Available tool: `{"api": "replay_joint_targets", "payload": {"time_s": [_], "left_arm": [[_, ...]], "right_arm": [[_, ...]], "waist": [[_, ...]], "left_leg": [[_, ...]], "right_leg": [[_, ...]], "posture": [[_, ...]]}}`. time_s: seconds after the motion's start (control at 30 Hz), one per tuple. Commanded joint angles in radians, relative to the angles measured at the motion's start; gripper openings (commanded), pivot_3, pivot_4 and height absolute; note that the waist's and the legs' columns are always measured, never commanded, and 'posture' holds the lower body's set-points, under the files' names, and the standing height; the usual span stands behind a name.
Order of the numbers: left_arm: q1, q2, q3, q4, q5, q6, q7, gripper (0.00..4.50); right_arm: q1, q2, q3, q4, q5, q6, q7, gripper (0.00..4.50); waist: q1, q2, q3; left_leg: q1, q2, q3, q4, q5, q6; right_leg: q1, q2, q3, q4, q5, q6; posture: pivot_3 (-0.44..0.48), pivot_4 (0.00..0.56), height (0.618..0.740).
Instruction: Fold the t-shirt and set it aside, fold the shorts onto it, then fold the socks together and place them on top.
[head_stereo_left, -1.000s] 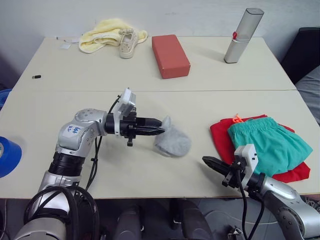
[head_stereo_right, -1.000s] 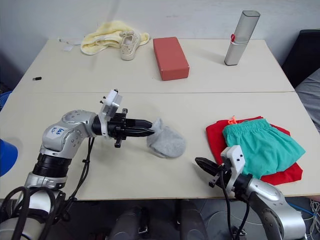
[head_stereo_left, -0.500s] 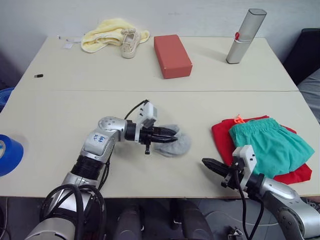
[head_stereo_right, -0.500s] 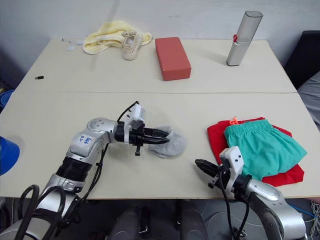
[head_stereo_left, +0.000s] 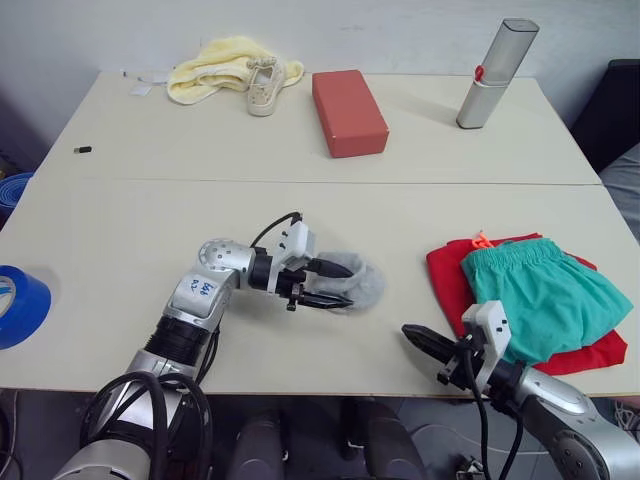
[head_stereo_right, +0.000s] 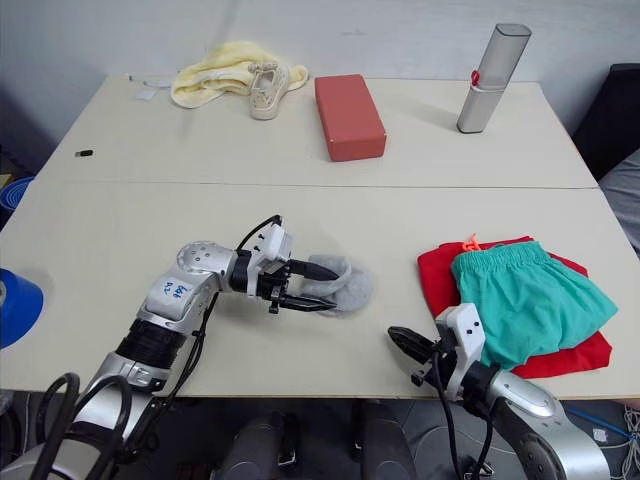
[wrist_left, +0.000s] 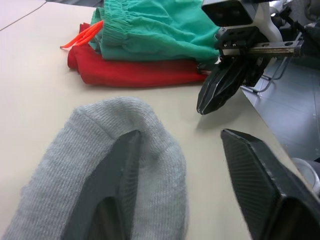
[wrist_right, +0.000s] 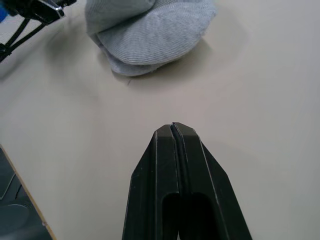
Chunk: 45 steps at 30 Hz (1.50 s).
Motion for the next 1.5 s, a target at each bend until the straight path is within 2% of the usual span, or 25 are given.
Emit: {"api": "replay_joint_targets", "payload": {"time_s": [0.03,0.07,0.13,0.27,0.37,0.43,0.5,0.57,0.67,0.8,1.07,1.2,1.5], "left_arm": [[0.003,0.026,0.048,-0.077,-0.04,-0.018,-0.018,4.11],[0.001,0.033,0.059,-0.088,-0.049,-0.013,-0.02,4.45],[-0.016,0.053,0.086,-0.111,-0.088,0.039,-0.03,4.48],[-0.07,0.038,0.152,-0.071,-0.126,0.085,0.031,4.48],[-0.081,0.024,0.137,0.034,-0.049,-0.033,0.046,3.9],[-0.084,0.011,0.105,0.11,0.022,-0.142,0.061,3.31],[-0.091,-0.016,0.088,0.175,0.062,-0.213,0.08,2.71],[-0.098,-0.038,0.08,0.215,0.081,-0.236,0.093,2.09],[-0.1,-0.053,0.061,0.253,0.118,-0.281,0.103,1.22],[-0.06,-0.057,0.019,0.233,0.165,-0.312,0.109,0.03],[0.015,-0.051,-0.009,0.192,0.228,-0.326,0.165,0.0],[0.024,-0.052,-0.008,0.175,0.23,-0.303,0.178,0.0],[0.042,-0.043,-0.003,0.144,0.22,-0.295,0.184,0.0]], "right_arm": [[0.012,0.016,-0.039,-0.042,0.04,-0.019,-0.01,0.0],[0.013,0.022,-0.048,-0.044,0.053,-0.018,-0.013,0.0],[0.014,0.032,-0.07,-0.049,0.091,-0.01,-0.02,0.0],[0.004,0.044,-0.105,-0.058,0.223,0.051,-0.059,0.0],[-0.043,0.032,-0.119,-0.04,0.415,0.211,-0.211,0.0],[-0.086,0.03,-0.114,0.006,0.599,0.304,-0.369,0.0],[-0.129,0.03,-0.095,0.067,0.839,0.33,-0.562,0.0],[-0.171,0.034,-0.074,0.1,1.022,0.306,-0.682,0.0],[-0.219,0.018,-0.039,0.122,1.175,0.278,-0.807,0.54],[-0.266,0.036,0.032,0.164,1.307,0.219,-0.983,1.79],[-0.404,0.11,0.091,0.26,1.322,0.239,-1.083,4.47],[-0.449,0.158,0.088,0.303,1.322,0.262,-1.099,4.47],[-0.571,0.189,0.158,0.438,1.322,0.294,-1.146,4.47]], "waist": [[-0.001,0.0,0.0],[-0.002,0.0,0.0],[-0.002,0.0,0.0],[0.0,0.0,0.0],[0.0,0.0,0.0],[-0.001,0.0,0.0],[-0.001,0.0,0.0],[-0.001,0.0,0.0],[-0.002,0.0,0.0],[-0.002,0.0,0.0],[-0.003,0.0,0.0],[-0.002,0.0,0.0],[-0.008,0.0,-0.001]], "left_leg": [[0.0,0.0,0.0,0.0,0.0,0.0],[0.0,0.0,0.0,0.0,0.0,0.0],[0.0,0.0,0.0,0.0,0.0,0.0],[0.0,0.0,0.0,0.0,0.0,0.0],[0.001,0.0,-0.001,0.0,0.0,0.0],[0.001,0.0,-0.001,0.0,0.0,0.0],[0.001,0.001,-0.001,0.0,0.0,0.0],[0.0,0.001,-0.001,0.0,0.0,0.0],[0.0,0.0,-0.001,0.0,0.0,0.001],[0.0,0.001,-0.001,0.0,0.0,0.001],[0.0,0.001,-0.001,0.0,0.0,0.001],[-0.001,0.001,-0.001,-0.001,0.0,0.001],[0.0,0.002,-0.001,-0.001,0.001,0.002]], "right_leg": [[0.0,0.0,0.0,0.0,0.0,0.0],[0.0,0.0,0.0,0.0,0.0,0.0],[0.0,0.0,0.0,0.0,0.0,0.0],[0.0,0.0,0.0,0.0,0.0,0.0],[0.001,0.0,0.0,0.0,0.0,0.0],[0.002,-0.001,0.0,0.0,0.0,0.0],[0.002,-0.001,0.0,0.001,0.0,0.0],[0.001,-0.001,0.0,0.0,0.0,0.0],[0.001,-0.002,0.0,0.0,0.0,0.0],[0.001,-0.001,0.0,0.0,0.0,0.0],[0.001,-0.001,0.0,0.0,0.0,0.0],[0.001,-0.002,0.0,-0.001,0.0,0.0],[0.001,-0.005,0.0,0.0,0.0,0.0]], "posture": [[0.0,0.15,0.74],[0.0,0.15,0.74],[0.0,0.15,0.74],[0.0,0.15,0.74],[0.0,0.15,0.74],[0.0,0.15,0.74],[0.0,0.15,0.74],[0.0,0.15,0.74],[0.0,0.15,0.74],[0.0,0.15,0.74],[0.0,0.15,0.74],[0.0,0.15,0.74],[0.0,0.15,0.74]]}}
